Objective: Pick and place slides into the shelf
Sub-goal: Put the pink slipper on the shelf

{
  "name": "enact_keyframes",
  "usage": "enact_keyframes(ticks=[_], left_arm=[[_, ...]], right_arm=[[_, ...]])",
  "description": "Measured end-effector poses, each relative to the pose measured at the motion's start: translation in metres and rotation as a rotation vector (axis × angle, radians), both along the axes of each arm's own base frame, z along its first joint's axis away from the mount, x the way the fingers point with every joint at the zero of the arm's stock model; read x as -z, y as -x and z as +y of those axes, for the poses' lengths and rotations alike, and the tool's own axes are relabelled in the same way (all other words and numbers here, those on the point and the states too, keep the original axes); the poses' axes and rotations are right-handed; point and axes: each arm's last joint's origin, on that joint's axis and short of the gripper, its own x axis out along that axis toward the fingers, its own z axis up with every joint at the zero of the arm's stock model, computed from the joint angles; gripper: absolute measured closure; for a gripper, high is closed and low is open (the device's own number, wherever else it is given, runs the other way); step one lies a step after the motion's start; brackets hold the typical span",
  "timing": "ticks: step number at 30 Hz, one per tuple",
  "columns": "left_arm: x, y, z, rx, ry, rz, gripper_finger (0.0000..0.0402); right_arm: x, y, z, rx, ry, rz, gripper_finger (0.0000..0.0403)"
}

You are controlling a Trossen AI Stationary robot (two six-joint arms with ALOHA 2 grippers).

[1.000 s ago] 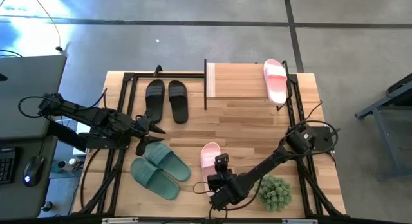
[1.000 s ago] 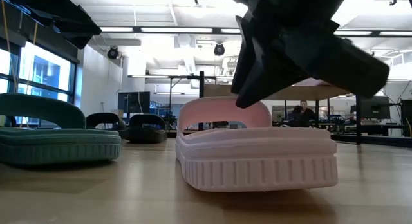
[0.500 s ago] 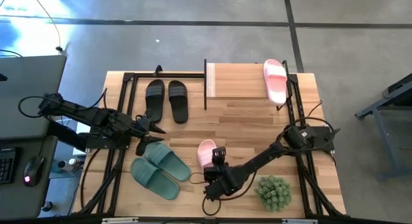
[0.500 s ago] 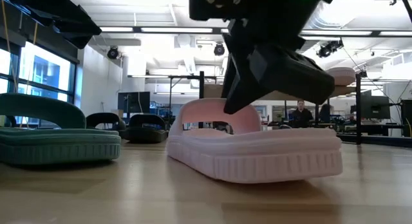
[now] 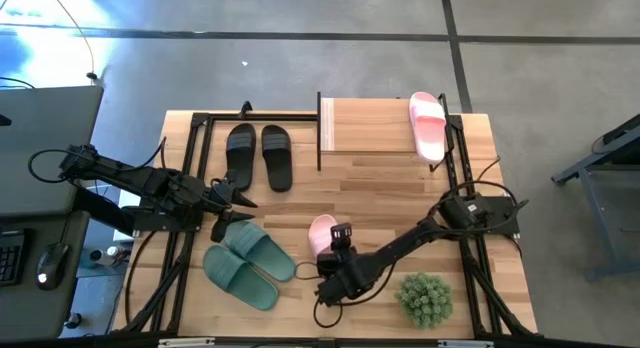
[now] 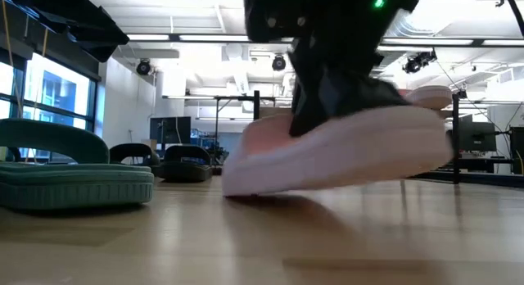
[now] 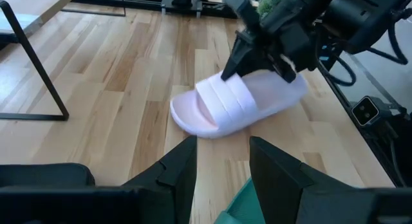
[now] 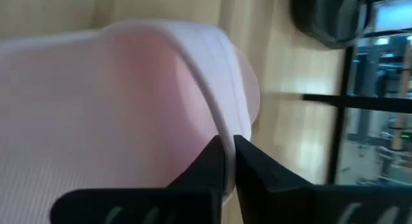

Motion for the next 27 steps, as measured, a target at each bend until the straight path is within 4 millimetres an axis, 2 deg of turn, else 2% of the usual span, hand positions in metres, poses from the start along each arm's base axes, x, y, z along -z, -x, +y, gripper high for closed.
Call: enact_keyframes(ticks=[2,5,8,11,14,18,22,27], left_arm=[[0.000,0.000,0.000,0.000,0.000,0.000,0.0275],[0.000,0.000,0.000,0.000,0.000,0.000,0.0275],[0.000,0.000,0.000,0.000,0.000,0.000,0.0275],[0.000,0.000,0.000,0.000,0.000,0.000,0.0275],[0.001,0.000,0.000,0.000,-0.001,0.006,0.0275],[0.001,0.000,0.000,0.000,-0.001,0.005,0.0275],[0.001,0.000,0.000,0.000,-0.001,0.008,0.0275],[0.001,0.001,0.000,0.000,-0.002,0.014,0.0275]], right_arm=[[-0.013,0.003,0.003,-0.008,0.044,0.016,0.0399],[-0.043,0.008,0.006,0.014,0.127,-0.001,0.0400],[-0.081,0.013,0.009,0.034,0.177,-0.070,0.0401],[-0.120,0.014,0.010,-0.028,0.142,-0.144,0.0401],[-0.161,0.022,0.002,-0.021,0.155,-0.255,0.0402],[-0.205,0.034,-0.025,0.010,0.200,-0.357,0.0402],[-0.242,0.051,-0.064,0.092,0.224,-0.440,0.0402],[-0.266,0.074,-0.124,0.228,0.275,-0.458,0.0402]])
